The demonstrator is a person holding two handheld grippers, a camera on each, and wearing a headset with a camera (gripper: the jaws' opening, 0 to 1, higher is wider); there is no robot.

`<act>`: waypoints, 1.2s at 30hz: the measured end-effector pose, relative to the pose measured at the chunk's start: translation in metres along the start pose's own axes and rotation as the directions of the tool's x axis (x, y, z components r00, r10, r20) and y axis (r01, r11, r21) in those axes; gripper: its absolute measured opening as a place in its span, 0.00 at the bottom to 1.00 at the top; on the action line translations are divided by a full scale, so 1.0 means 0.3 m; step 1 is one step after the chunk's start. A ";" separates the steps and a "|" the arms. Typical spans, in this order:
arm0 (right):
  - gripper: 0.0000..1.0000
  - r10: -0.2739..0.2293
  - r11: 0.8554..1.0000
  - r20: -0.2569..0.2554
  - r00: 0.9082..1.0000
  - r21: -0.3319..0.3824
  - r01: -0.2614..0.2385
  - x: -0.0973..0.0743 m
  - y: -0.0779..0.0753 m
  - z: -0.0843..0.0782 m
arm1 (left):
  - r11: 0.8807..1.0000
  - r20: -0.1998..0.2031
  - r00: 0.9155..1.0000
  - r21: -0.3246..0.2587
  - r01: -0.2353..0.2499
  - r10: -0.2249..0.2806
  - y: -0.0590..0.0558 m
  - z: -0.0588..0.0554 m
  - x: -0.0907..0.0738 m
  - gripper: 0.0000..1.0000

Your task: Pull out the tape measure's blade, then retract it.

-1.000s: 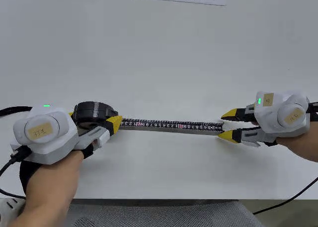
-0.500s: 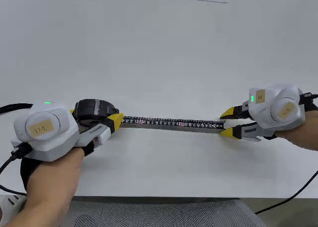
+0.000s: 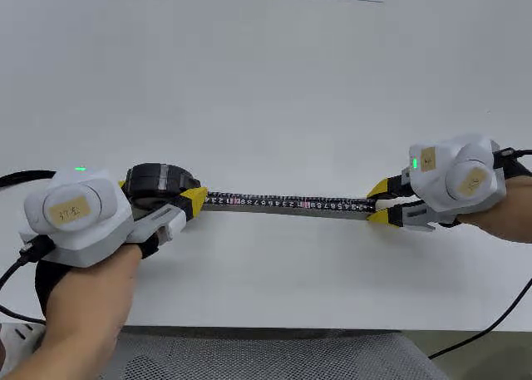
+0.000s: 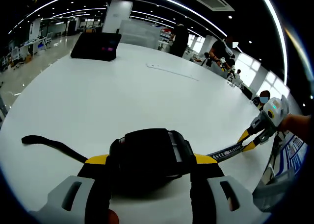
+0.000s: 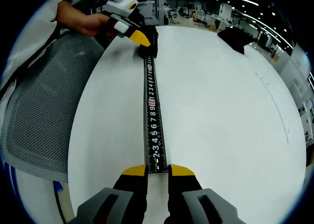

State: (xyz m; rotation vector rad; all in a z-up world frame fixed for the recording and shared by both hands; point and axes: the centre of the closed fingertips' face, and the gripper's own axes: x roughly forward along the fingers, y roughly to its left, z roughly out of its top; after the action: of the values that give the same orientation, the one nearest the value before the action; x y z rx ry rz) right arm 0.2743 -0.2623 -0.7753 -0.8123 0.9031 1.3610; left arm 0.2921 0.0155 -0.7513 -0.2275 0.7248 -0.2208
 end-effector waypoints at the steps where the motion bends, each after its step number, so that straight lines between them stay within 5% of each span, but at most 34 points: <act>1: 0.12 -0.001 1.000 -0.002 1.000 -0.002 0.001 0.000 0.000 -0.001 | 1.000 0.000 1.000 0.000 0.000 0.000 0.000 0.000 0.000 0.61; 17: 0.12 -0.016 0.999 -0.008 1.000 0.030 0.016 0.002 -0.006 -0.005 | 0.999 0.057 0.998 0.011 -0.034 0.034 0.000 0.019 -0.014 0.60; 36: 0.11 -0.016 0.999 -0.007 1.000 0.038 0.016 0.002 -0.009 -0.003 | 0.999 0.026 0.999 0.036 -0.038 0.037 0.002 0.016 -0.010 0.58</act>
State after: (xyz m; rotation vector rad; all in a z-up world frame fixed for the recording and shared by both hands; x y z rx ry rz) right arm 0.2770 -0.2631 -0.7764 -0.7940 0.9229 1.3243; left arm 0.2934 0.0174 -0.7461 -0.1819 0.6983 -0.1952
